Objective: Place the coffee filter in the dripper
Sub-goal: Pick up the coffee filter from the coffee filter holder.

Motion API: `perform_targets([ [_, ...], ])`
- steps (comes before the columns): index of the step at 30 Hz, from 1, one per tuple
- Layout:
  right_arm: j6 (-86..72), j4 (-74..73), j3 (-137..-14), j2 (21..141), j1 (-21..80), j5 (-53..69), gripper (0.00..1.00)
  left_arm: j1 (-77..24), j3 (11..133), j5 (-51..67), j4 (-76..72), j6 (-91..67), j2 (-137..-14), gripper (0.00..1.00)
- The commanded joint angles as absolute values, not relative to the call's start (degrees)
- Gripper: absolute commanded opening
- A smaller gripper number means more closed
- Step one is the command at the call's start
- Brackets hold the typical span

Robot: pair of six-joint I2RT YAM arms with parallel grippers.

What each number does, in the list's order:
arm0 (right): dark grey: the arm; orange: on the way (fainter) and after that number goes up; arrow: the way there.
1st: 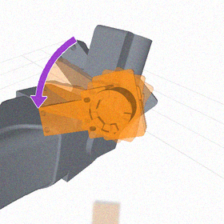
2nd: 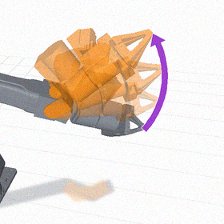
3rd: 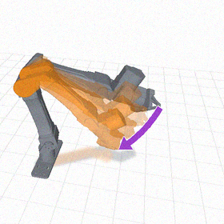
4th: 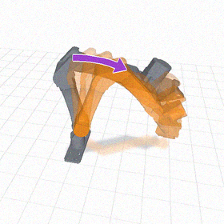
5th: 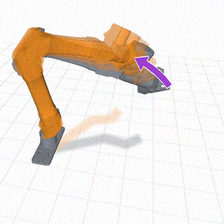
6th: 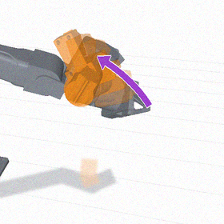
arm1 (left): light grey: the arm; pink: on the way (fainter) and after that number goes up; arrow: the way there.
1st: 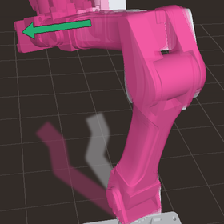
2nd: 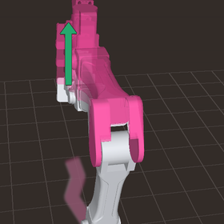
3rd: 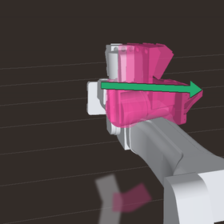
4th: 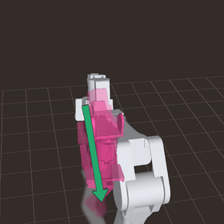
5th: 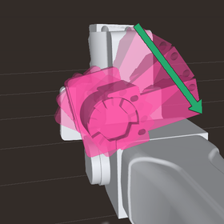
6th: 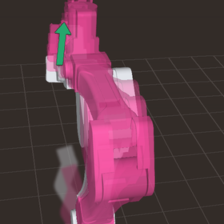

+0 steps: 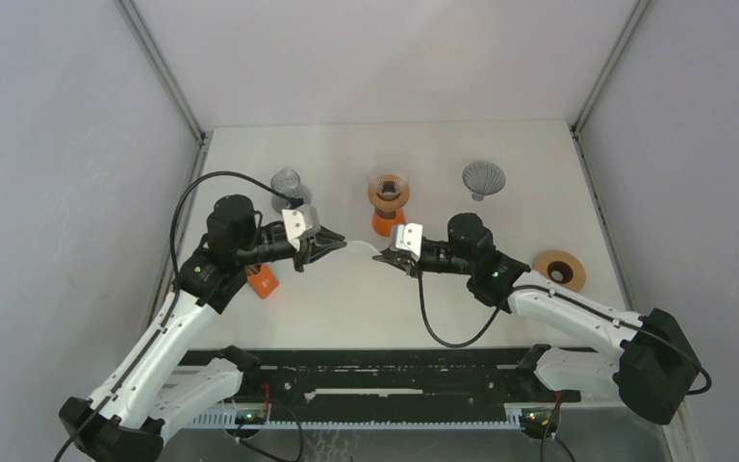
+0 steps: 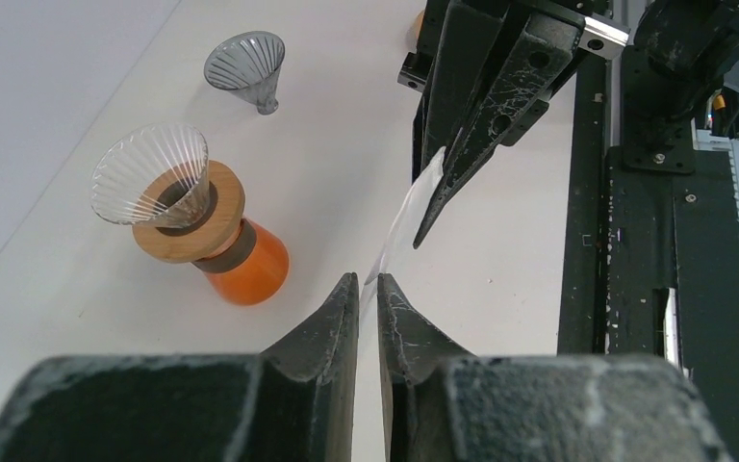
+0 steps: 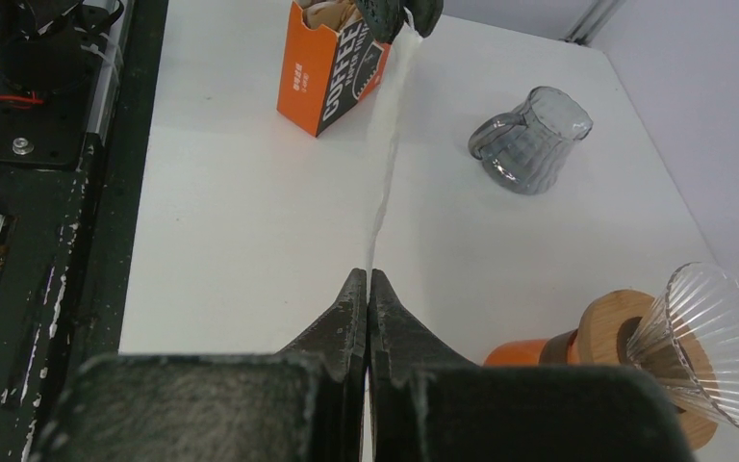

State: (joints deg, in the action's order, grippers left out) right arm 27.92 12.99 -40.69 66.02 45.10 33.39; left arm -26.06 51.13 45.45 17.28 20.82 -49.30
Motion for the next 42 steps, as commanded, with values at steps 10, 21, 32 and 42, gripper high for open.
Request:
perform_targets([
  [10, 30.0, 13.9, -42.3, 65.8, 46.1, 35.5, 0.0, -25.4, 51.6, 46.2, 14.9, 17.9, -49.1, 0.15],
  [21, 30.7, 14.0, -42.3, 65.4, 46.5, 35.4, 0.0, -25.0, 51.4, 48.9, 14.6, 16.9, -49.5, 0.12],
  [32, 31.3, 14.7, -42.3, 65.4, 46.7, 35.8, 0.0, -25.0, 51.3, 52.9, 17.0, 18.4, -49.7, 0.18],
  [42, 31.6, 14.1, -43.2, 65.8, 46.7, 37.0, 0.0, -25.0, 51.2, 54.4, 18.8, 19.2, -50.9, 0.19],
])
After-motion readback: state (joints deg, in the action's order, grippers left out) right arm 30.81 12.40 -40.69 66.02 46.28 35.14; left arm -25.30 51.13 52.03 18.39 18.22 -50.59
